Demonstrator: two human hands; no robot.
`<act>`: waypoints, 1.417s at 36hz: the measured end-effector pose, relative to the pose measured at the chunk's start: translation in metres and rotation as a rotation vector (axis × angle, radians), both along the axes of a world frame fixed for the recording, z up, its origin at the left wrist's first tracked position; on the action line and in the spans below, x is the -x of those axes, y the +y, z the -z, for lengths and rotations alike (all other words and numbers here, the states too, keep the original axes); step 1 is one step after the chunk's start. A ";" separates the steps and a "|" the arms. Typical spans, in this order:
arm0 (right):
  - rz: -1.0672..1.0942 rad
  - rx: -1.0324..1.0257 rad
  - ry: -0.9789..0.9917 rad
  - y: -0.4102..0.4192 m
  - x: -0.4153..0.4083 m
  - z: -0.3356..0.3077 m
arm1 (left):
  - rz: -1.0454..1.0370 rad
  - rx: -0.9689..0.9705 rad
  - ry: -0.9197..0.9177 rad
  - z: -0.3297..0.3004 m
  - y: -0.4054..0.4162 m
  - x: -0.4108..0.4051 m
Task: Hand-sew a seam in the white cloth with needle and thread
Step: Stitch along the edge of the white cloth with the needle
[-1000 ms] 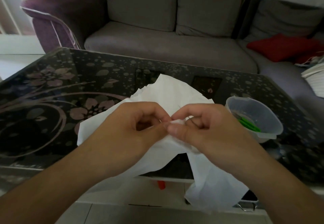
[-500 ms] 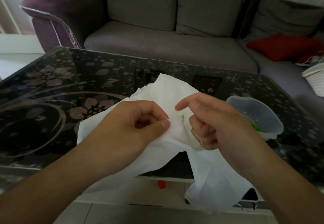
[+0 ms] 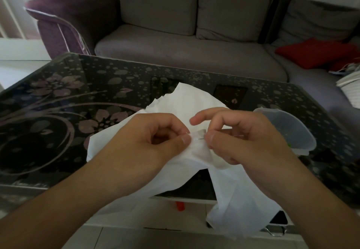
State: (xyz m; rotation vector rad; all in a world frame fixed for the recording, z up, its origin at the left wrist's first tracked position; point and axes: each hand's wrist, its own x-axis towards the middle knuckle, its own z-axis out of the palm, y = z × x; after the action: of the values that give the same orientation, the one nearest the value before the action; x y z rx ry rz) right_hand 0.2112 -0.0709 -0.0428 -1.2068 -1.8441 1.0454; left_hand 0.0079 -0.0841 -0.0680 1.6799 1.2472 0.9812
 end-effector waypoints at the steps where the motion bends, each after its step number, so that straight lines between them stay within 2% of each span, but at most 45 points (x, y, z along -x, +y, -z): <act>1: 0.000 0.008 -0.021 0.000 0.001 0.001 | 0.004 -0.002 -0.004 0.000 0.000 0.001; 9: 0.110 0.001 -0.084 0.001 0.003 0.003 | 0.018 0.003 -0.010 -0.001 -0.001 -0.001; 23: 0.097 0.023 -0.087 0.001 0.002 0.003 | 0.008 -0.007 -0.004 0.000 -0.001 0.000; 51: 0.076 -0.072 -0.112 0.000 0.005 0.005 | 0.005 -0.006 -0.007 -0.001 -0.002 -0.001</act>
State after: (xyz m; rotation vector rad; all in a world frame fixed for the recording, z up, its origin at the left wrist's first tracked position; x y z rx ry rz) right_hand 0.2065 -0.0707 -0.0481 -1.3055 -1.8881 0.8784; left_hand 0.0090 -0.0863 -0.0673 1.6824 1.2363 0.9883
